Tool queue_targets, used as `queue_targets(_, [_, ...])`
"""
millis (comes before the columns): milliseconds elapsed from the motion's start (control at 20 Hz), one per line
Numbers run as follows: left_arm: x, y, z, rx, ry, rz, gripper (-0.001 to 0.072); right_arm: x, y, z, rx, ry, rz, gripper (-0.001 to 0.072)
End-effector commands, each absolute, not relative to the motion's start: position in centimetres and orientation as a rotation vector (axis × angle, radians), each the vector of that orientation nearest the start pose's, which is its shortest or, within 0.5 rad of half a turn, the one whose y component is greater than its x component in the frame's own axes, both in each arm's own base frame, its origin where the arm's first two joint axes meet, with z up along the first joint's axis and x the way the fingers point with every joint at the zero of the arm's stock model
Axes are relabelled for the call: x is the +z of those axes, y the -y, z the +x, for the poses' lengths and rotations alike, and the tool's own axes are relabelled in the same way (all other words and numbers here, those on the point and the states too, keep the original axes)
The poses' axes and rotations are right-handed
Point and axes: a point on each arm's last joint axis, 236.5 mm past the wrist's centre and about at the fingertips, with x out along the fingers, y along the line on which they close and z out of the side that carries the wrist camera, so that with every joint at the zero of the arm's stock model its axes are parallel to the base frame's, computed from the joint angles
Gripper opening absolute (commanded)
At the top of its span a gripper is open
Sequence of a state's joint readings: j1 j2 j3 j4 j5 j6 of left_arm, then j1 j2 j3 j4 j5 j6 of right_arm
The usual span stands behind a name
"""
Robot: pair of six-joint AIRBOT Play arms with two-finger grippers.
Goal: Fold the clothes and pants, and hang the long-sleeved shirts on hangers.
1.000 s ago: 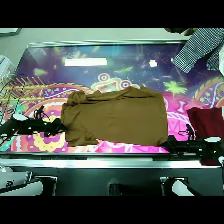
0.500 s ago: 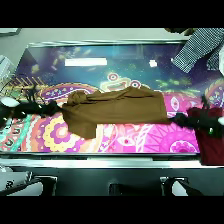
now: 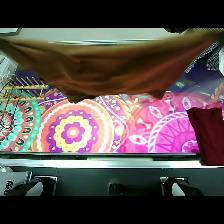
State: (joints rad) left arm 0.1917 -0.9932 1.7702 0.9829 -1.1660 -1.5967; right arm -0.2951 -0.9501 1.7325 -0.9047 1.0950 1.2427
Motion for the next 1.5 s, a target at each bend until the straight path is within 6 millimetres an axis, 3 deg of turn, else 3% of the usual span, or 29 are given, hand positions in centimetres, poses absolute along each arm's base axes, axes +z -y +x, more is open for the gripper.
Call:
queue_targets(0, [47.8,3.4,27.9,-0.159,-0.144,-0.396,0.0014,52.4,-2.2,27.0,0.141,0.058,-0.009,0.003])
queue_targets(100, [48.2,2.1,24.4,-0.077,-0.118,-0.388,0.0014,54.1,-1.8,23.5,0.079,0.128,0.0,0.003])
queue_targets(250, [48.6,0.5,21.7,0.009,-0.08,-0.358,0.0014,54.9,-1.9,21.5,0.059,0.161,0.004,0.003])
queue_targets(350, [48.5,0.0,21.8,0.029,-0.082,-0.352,0.0014,54.2,-1.8,22.2,0.062,0.128,0.012,0.003])
queue_targets(500, [46.4,0.0,25.1,0.015,-0.164,-0.329,0.0014,50.6,-1.1,26.2,0.078,-0.024,0.091,0.0031])
queue_targets(600, [43.0,0.6,29.6,-0.042,-0.283,-0.301,0.0014,46.0,-0.6,30.8,0.11,-0.202,0.152,0.0031])
queue_targets(700, [37.6,1.5,35.1,-0.121,-0.444,-0.299,0.0015,39.4,0.0,36.1,0.148,-0.427,0.225,0.0031])
queue_targets(800, [30.8,1.9,40.8,-0.173,-0.619,-0.318,0.0015,31.2,0.8,41.3,0.186,-0.674,0.28,0.0031])
queue_targets(900, [22.8,2.3,45.8,-0.197,-0.799,-0.329,0.0016,23.3,2.1,45.7,0.188,-0.854,0.328,0.0031])
queue_targets(1100, [7.4,4.1,53.3,-0.22,-1.012,-0.337,0.0015,9.7,4.7,53.7,0.153,-0.995,0.419,0.0031])
queue_targets(1250, [0.8,4.7,57.2,-0.189,-1.005,-0.375,0.0016,3.6,4.7,57.6,0.19,-0.975,0.457,0.0031])
queue_targets(1350, [-1.4,4.3,58.2,-0.168,-1.005,-0.383,0.0016,1.3,4.6,58.2,0.207,-0.987,0.463,0.0031])
queue_targets(1450, [-2.1,3.9,57.8,-0.182,-1.026,-0.346,0.0016,-0.1,4.5,57.8,0.211,-1.026,0.466,0.0031])
